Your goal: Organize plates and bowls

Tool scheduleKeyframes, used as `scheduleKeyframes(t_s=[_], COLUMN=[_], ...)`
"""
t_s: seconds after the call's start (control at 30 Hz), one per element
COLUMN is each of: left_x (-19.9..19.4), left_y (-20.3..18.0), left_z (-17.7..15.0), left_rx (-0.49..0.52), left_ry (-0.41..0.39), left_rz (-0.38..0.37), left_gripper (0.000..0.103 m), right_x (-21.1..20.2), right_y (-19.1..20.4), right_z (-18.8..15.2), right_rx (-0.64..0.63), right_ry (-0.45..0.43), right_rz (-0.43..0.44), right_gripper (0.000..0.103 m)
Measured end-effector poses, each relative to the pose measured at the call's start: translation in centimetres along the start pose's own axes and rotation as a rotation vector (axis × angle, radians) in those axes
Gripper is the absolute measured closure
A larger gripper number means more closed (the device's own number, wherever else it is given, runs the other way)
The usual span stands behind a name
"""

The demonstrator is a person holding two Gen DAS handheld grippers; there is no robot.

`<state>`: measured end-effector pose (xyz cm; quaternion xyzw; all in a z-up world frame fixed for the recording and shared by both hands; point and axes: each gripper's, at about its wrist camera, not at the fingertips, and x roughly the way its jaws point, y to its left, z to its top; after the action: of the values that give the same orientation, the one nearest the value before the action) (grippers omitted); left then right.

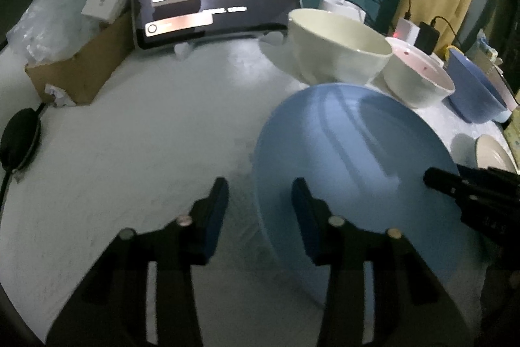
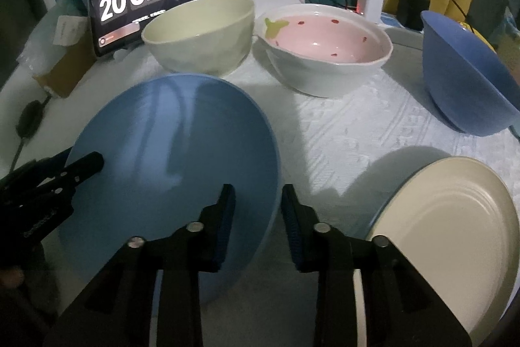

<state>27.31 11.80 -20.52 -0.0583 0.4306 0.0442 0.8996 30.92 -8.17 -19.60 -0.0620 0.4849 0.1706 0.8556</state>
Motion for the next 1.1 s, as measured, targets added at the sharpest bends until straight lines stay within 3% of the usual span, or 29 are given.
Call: scheduleKeyframes(t_s=[0.13, 1.1], left_x=[-0.1, -5.3], left_y=[-0.2, -2.3], left_z=[0.0, -0.8], left_rx=[-0.001, 0.037], left_ry=[-0.004, -0.078], left_rz=[-0.032, -0.067], left_gripper=[0.080, 0.080], right_x=[0.0, -5.4], right_y=[0.0, -1.0], right_z=[0.0, -1.8], right_rx=[0.001, 0.015], right_ry=[-0.006, -0.104], right_rz=[-0.002, -0.022], right_gripper=[0.077, 0.078])
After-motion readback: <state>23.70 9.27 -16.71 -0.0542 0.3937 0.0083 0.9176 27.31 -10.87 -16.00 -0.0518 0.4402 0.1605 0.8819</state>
